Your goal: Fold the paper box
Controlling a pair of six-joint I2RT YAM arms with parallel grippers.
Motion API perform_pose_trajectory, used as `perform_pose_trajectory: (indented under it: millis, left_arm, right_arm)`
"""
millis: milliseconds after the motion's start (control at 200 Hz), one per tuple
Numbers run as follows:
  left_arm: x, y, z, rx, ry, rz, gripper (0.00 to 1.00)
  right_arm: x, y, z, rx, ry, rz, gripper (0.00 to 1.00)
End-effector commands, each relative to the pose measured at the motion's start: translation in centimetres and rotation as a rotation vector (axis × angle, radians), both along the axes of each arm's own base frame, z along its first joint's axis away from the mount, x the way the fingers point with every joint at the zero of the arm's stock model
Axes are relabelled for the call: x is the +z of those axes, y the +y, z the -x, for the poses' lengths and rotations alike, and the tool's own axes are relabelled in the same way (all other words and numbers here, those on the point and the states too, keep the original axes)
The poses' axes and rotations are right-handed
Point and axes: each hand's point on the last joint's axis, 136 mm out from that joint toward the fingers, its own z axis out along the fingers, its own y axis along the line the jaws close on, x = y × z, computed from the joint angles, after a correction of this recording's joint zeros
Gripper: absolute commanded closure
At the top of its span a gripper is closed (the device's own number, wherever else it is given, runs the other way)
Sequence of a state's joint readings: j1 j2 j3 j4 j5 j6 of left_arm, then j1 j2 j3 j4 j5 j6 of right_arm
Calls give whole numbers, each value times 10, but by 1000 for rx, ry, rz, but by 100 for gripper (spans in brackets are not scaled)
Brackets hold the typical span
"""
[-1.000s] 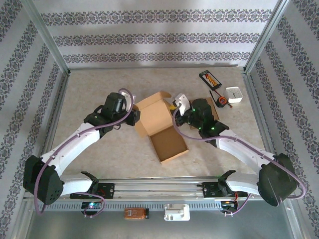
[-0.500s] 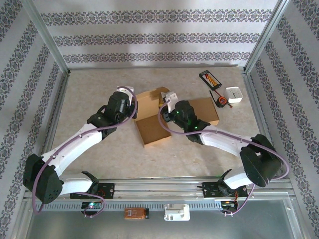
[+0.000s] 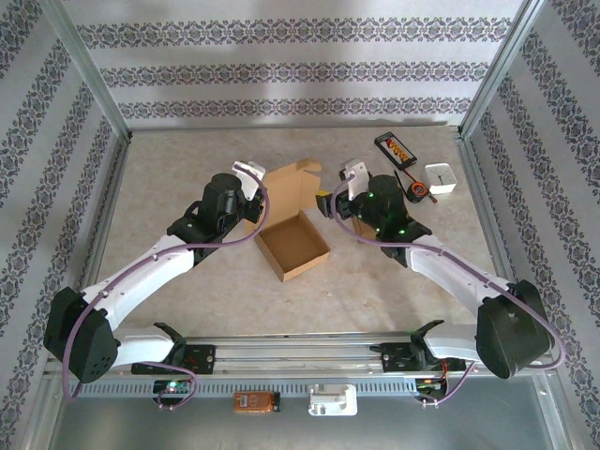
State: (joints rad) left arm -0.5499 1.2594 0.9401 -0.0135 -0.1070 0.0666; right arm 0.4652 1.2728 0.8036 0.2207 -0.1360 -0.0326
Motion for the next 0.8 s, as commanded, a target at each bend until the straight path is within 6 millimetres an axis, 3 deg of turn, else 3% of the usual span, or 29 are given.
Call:
perform_pose_trajectory:
  millis: [0, 425, 495, 740, 795]
  left_arm:
    - [1, -9, 1, -46, -35, -17, 80]
    - [-2, -17, 7, -97, 12, -2, 78]
    - [-4, -15, 9, -86, 27, 8, 74]
    - [-3, -8, 18, -49, 117, 43, 61]
    - [-2, -6, 22, -36, 156, 53, 56]
  right_arm:
    - [8, 16, 11, 205, -38, 95, 7]
    - [-1, 36, -36, 527, 75, 188, 9]
    - [-3, 40, -38, 558, 112, 198, 14]
    - [-13, 41, -41, 592, 269, 247, 47]
    - [-16, 42, -39, 594, 289, 272, 50]
